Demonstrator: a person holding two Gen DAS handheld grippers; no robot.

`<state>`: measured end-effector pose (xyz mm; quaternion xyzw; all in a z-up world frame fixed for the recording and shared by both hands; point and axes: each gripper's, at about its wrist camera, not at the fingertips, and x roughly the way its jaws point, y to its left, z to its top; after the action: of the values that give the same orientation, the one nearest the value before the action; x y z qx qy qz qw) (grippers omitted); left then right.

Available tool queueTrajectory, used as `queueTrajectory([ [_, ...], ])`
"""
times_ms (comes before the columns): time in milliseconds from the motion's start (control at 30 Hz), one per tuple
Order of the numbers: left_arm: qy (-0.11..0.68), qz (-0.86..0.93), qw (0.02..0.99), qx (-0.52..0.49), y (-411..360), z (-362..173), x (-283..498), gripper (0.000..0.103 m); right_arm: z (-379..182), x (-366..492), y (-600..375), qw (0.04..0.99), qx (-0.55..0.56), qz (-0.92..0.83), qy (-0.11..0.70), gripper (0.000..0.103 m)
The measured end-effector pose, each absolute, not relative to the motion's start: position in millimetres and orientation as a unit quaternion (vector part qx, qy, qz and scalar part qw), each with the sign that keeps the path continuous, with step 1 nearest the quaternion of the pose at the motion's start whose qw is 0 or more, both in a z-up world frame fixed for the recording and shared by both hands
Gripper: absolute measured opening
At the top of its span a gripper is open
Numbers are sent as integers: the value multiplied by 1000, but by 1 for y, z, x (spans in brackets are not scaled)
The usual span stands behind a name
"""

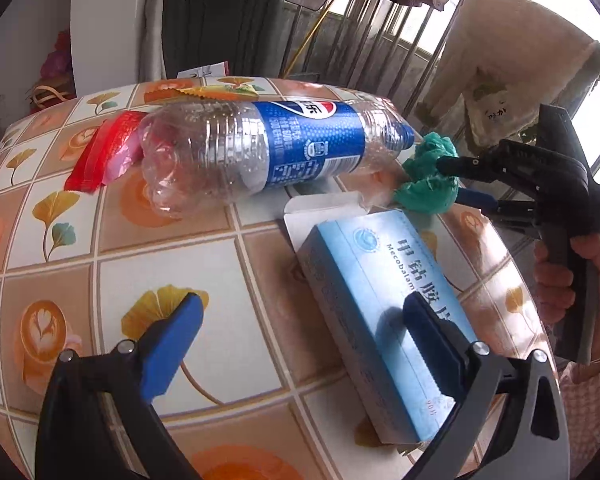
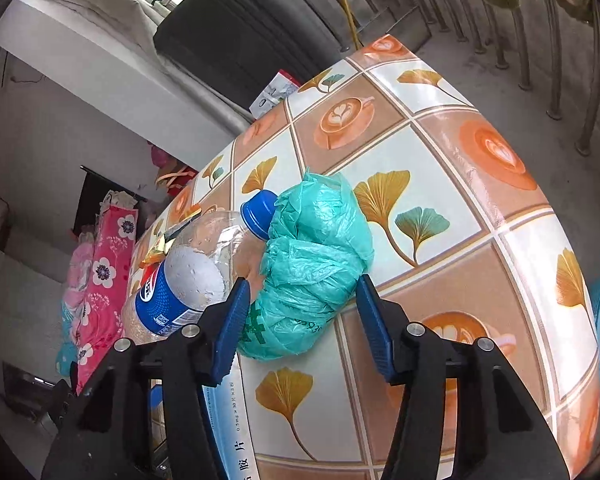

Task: Collect trash
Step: 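Grasp the teal plastic bag with the right tool while the left tool grasps the blue tablet box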

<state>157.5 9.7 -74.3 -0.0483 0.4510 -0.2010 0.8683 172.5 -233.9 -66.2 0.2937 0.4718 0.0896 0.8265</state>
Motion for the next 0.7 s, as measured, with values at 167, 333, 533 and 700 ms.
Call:
queueTrajectory([
  [167, 450, -203, 867, -62, 16, -84, 161, 98, -52, 153, -239, 833, 263, 110, 474, 48],
  [333, 445, -203, 870, -63, 13, -87, 162, 99, -34, 128, -225, 838, 168, 163, 492, 49],
  [533, 434, -203, 875, -66, 15, -83, 157, 99, -49, 116, -194, 817, 107, 202, 530, 50],
  [700, 435, -201, 875, -66, 19, -85, 154, 99, -58, 120, -172, 811, 94, 209, 539, 50],
])
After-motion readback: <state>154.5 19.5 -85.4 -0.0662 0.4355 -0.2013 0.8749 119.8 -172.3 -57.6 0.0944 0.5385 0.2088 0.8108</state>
